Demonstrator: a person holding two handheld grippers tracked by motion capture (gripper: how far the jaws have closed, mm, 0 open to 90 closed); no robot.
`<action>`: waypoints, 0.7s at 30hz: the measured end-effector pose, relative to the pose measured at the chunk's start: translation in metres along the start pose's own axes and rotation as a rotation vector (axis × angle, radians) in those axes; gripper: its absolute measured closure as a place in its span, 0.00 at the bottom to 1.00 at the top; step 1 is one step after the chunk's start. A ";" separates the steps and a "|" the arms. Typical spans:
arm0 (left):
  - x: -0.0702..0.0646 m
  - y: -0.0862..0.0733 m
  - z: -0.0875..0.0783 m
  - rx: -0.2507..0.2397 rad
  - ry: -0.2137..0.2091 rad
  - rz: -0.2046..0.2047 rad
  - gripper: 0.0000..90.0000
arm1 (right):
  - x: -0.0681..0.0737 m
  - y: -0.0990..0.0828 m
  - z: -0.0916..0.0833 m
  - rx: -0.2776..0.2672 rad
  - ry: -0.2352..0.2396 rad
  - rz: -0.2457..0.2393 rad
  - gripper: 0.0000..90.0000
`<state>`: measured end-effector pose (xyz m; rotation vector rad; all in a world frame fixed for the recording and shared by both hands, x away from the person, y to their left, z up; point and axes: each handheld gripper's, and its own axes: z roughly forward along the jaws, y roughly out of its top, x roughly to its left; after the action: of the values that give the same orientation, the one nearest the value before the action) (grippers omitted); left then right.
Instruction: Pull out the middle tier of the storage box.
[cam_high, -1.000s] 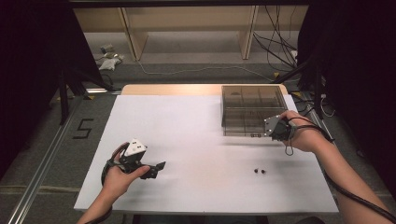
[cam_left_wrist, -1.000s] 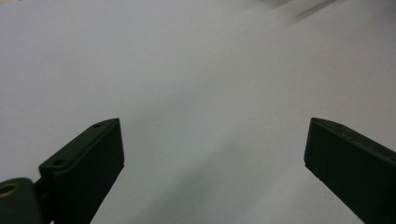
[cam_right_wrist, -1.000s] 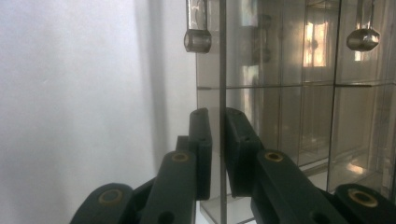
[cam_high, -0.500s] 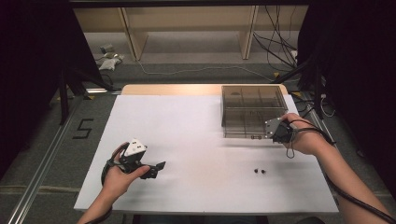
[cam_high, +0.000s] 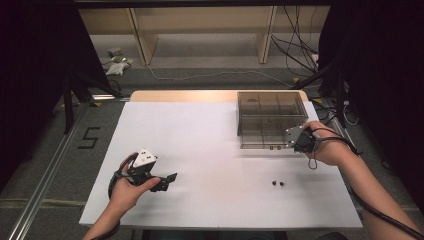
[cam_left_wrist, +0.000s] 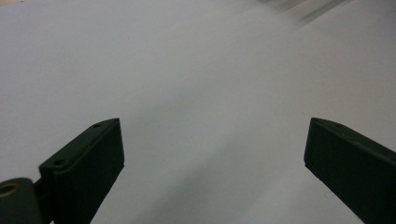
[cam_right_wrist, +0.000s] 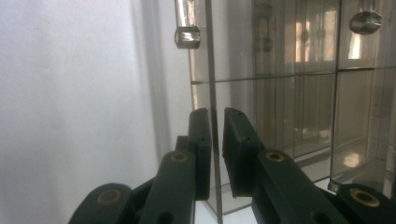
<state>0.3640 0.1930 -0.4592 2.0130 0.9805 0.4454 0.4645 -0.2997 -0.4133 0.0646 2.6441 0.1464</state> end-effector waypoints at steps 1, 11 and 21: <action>0.000 0.000 0.000 0.000 0.001 0.000 0.06 | 0.000 0.000 -0.001 -0.001 -0.003 0.003 0.91; 0.001 0.000 -0.001 -0.001 0.002 0.001 0.06 | 0.002 -0.004 -0.005 -0.042 -0.007 0.140 0.80; 0.000 0.000 -0.001 -0.004 0.002 0.001 0.06 | 0.024 -0.005 -0.009 -0.244 -0.001 0.455 0.58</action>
<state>0.3635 0.1933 -0.4582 2.0104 0.9793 0.4501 0.4395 -0.3033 -0.4173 0.5824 2.5463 0.6155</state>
